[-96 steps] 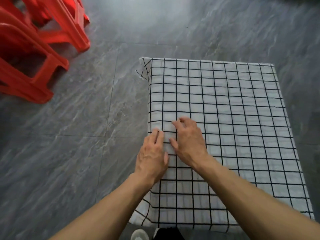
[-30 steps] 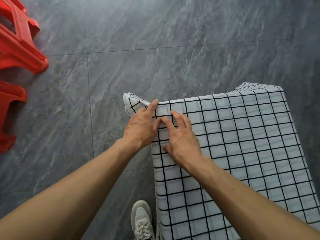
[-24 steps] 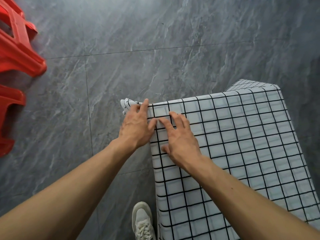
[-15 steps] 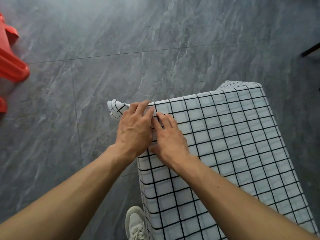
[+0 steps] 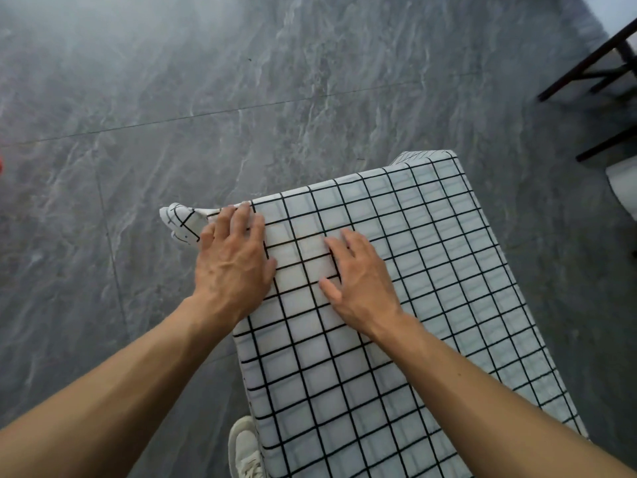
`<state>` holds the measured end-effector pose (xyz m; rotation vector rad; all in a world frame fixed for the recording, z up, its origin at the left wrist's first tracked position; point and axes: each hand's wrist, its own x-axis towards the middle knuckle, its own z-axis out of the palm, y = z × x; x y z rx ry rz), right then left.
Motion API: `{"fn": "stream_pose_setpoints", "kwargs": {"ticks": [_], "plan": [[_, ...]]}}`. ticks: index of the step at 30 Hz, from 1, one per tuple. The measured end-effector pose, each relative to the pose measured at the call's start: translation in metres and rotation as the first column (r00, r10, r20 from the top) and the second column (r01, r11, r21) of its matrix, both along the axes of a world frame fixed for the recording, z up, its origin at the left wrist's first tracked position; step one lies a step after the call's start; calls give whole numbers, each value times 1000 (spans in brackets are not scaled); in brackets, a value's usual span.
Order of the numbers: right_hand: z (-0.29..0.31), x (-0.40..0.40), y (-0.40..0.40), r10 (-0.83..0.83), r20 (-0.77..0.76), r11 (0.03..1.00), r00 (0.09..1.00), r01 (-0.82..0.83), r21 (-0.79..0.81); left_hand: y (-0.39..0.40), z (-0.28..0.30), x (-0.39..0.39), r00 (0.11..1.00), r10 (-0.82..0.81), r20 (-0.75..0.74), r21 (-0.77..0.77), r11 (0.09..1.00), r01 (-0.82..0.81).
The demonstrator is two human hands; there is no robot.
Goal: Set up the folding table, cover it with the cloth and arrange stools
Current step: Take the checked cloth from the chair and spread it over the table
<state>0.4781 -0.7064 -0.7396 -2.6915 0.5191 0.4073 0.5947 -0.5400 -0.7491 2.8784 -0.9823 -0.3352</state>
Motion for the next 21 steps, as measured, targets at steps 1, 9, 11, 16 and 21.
{"fn": "stream_pose_setpoints", "kwargs": {"ticks": [1,9,11,16,21], "plan": [[-1,-10,-8,-9,-18,1000,1000,9,-10,-5,1,-10,1000,-12,-2,-6,1000,12],[-19,-73,-47,22,25,996,999,-20,-92,-72,-6,-107,978,-191,-87,-81,980,184],[-26,-78,-54,51,50,993,997,-45,-113,-80,-19,-115,979,-186,-81,-75,981,180],[-41,-101,-83,32,72,990,997,-22,-142,-73,-41,-116,982,-191,-15,-42,981,190],[-42,-144,-123,-69,25,982,997,73,-172,-76,-39,-120,983,-184,-19,-6,983,184]]}}
